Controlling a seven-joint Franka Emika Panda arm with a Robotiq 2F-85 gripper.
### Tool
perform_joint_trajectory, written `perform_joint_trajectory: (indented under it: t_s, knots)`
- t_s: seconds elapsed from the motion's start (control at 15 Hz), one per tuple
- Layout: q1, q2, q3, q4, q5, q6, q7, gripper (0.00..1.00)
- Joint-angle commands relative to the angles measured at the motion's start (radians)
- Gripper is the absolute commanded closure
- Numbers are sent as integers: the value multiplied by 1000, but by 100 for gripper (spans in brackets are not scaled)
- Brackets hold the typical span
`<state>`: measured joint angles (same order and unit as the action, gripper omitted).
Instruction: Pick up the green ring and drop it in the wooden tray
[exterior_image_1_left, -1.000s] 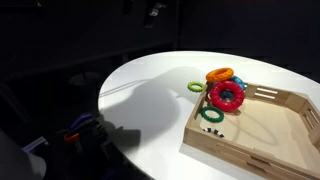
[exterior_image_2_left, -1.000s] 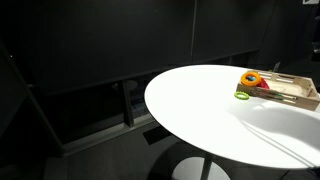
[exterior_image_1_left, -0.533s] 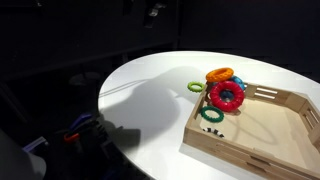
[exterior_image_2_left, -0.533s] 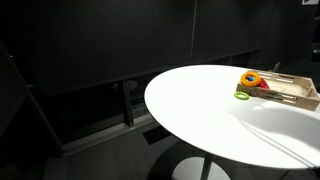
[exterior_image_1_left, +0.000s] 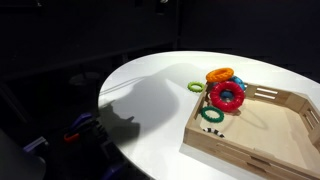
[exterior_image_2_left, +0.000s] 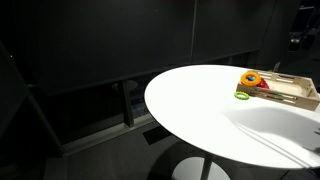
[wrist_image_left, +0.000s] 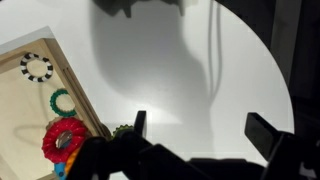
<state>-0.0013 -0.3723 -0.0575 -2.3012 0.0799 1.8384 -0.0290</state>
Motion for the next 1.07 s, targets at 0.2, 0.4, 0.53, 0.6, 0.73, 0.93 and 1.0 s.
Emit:
perform_joint_trajectory:
  t_s: [0.2,0.4,0.53,0.6,0.73,0.93,1.0]
  knots:
    - [-20,178,28,193,-17,57,116,0]
    - [-28,261,19,263,-26,58,124,0]
    - [-37,307,13,289,-34,66,113,0]
    - [-40,328,11,297,-39,74,107,0]
    - [-46,361,7,298,-63,110,97,0]
    - [-51,405,2,281,-112,175,91,0]
    - [-53,421,0,281,-120,187,93,0]
